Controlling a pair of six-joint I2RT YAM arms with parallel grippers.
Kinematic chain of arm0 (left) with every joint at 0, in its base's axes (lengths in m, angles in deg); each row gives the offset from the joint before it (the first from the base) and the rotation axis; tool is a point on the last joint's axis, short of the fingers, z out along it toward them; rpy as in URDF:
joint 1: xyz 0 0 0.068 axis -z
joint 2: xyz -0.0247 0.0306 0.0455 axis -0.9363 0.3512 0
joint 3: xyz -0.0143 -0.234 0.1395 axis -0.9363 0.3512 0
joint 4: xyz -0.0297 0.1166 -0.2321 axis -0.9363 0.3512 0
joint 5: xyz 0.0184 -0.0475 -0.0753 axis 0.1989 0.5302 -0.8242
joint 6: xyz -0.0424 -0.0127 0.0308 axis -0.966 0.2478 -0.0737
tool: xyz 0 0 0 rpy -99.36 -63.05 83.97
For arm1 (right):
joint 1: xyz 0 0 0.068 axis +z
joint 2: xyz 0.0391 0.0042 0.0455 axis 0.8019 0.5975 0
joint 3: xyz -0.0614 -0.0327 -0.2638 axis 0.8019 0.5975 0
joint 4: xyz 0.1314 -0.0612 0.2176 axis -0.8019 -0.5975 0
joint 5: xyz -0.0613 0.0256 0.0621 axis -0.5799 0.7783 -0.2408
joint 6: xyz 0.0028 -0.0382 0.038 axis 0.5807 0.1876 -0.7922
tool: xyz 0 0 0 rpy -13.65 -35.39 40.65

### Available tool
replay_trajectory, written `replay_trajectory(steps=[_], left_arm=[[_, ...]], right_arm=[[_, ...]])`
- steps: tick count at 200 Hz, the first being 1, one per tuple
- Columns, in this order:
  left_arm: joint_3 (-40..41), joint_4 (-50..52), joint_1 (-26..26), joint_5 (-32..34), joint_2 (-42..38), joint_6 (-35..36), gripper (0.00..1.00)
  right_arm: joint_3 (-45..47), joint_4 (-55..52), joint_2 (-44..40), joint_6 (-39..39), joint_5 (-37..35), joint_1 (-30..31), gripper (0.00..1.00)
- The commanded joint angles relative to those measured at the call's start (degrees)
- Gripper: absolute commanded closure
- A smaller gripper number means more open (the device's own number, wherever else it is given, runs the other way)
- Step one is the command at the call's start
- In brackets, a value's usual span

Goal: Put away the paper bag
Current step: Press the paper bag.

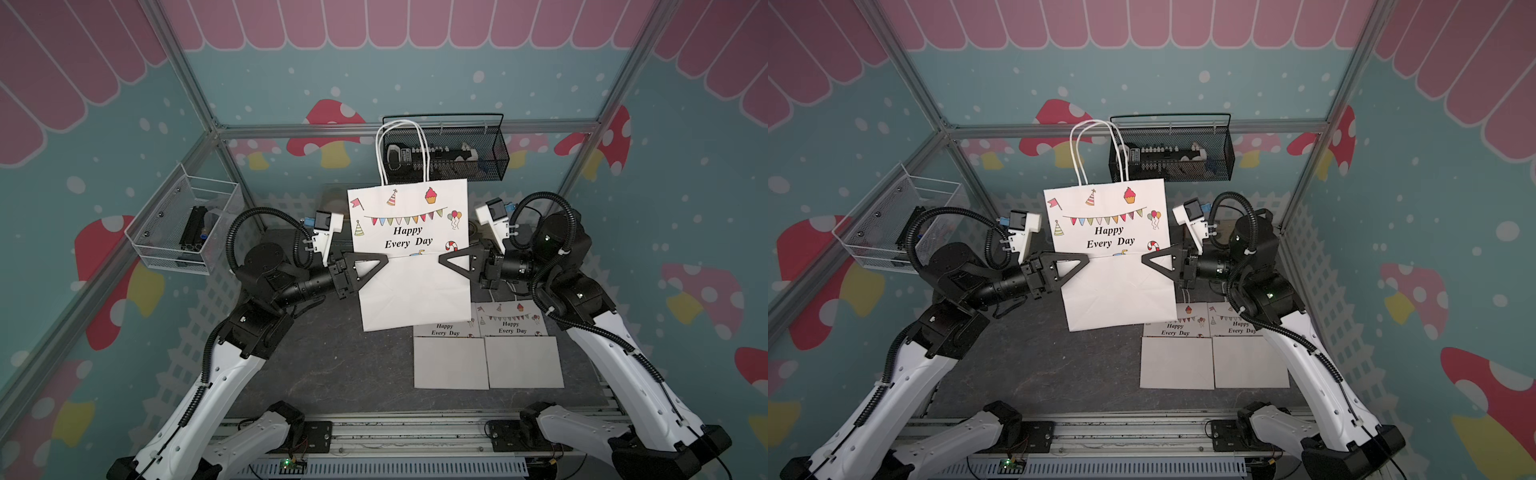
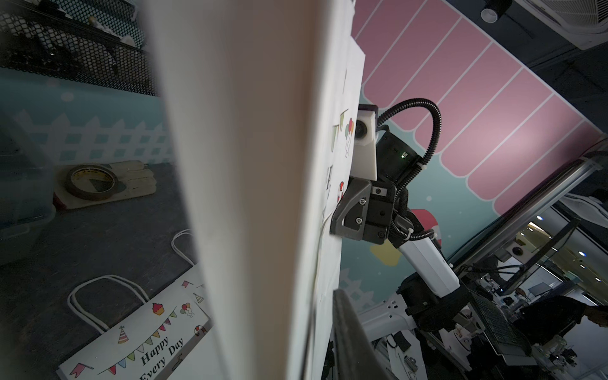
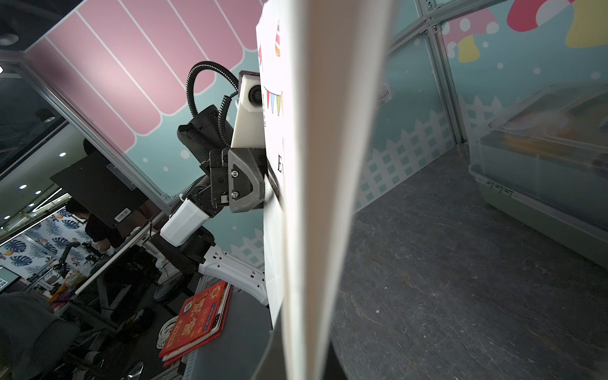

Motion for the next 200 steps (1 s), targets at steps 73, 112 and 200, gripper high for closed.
replay_trajectory(steps=[73,112,200], left_arm=[[2.7,5.0,0.2,3.3,-1.3,4.4,0.71],[3.3,8.1,0.3,4.1,-1.1,7.5,0.79],[3.0,14.4,0.2,7.2,-1.8,11.4,1.0]], right_arm=[[2.7,3.6,-0.5,-1.6,-3.3,1.7,1.0],[1.9,-0.1,-0.9,1.0,-5.8,1.7,1.0],[0.9,-8.6,-1.8,6.5,-7.7,1.7,0.89]])
